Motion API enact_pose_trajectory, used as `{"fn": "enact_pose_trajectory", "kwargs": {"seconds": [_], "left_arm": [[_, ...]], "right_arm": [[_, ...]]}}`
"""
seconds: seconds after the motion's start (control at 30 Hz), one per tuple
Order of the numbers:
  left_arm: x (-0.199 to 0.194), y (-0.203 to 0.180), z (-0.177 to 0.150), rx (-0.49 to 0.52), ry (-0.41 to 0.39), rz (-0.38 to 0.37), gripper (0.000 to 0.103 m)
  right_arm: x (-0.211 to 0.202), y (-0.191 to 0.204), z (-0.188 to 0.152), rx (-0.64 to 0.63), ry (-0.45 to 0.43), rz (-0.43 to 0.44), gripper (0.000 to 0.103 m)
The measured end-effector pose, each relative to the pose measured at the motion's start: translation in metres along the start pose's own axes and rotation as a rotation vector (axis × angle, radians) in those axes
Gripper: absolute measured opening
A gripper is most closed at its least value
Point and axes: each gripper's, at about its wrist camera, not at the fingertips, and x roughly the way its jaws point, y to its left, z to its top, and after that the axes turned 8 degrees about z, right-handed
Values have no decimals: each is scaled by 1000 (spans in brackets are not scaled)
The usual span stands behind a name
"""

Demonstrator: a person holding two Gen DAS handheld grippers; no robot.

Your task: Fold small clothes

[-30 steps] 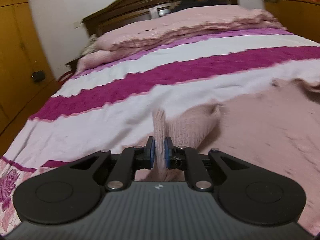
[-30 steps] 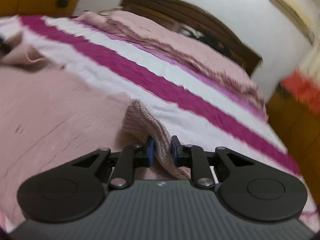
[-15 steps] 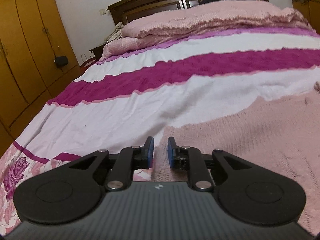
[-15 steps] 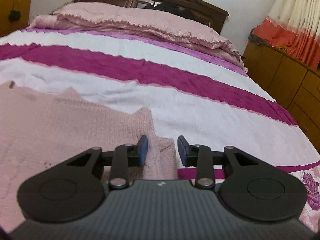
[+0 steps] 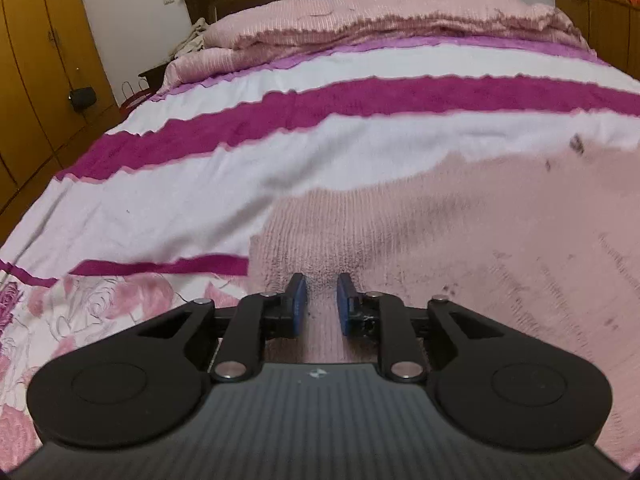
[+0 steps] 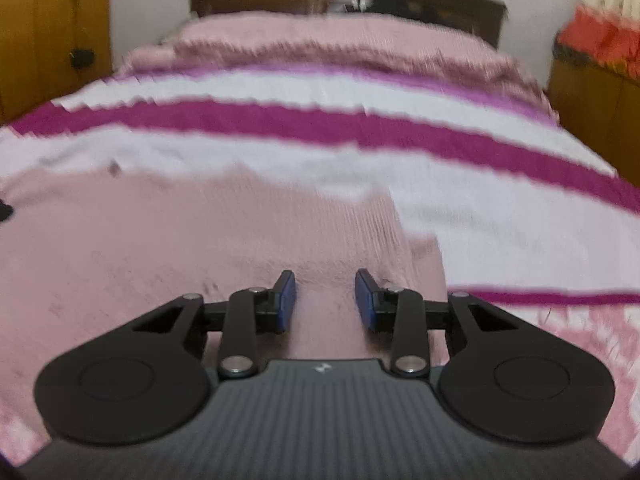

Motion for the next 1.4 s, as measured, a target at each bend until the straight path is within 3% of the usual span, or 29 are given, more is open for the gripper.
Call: {"fn": "enact_pose_trajectory", "kwargs": {"seconds": [0.13, 0.2, 0.23, 0.33, 0.5, 0.83, 1.2, 1.4], "left_arm": [[-4, 2, 0, -11, 10, 2, 29], [-9, 7, 2, -36, 34, -11, 37], [-13, 10, 3, -51, 43, -18, 40], [-29, 15, 3, -84, 54, -24, 55], [-56, 20, 4, -129, 66, -45, 66], [-100, 12, -2, -148, 98, -79, 70], [-116, 0, -17, -157, 152, -91, 75], [-116, -5, -20, -153, 167, -91, 75]], "right_arm": [[-3, -5, 3, 72, -9, 10, 40], [-9, -5, 4, 92, -7, 12, 40], [-12, -5, 4, 104, -11, 18, 42], [-29, -6, 5, 140, -55, 66, 66], [-55, -4, 8, 133, -83, 72, 66], [-92, -24, -10, 238, -82, 60, 68], [-106, -48, -36, 323, -68, 32, 68], [-105, -62, -45, 425, -52, 108, 68]]}}
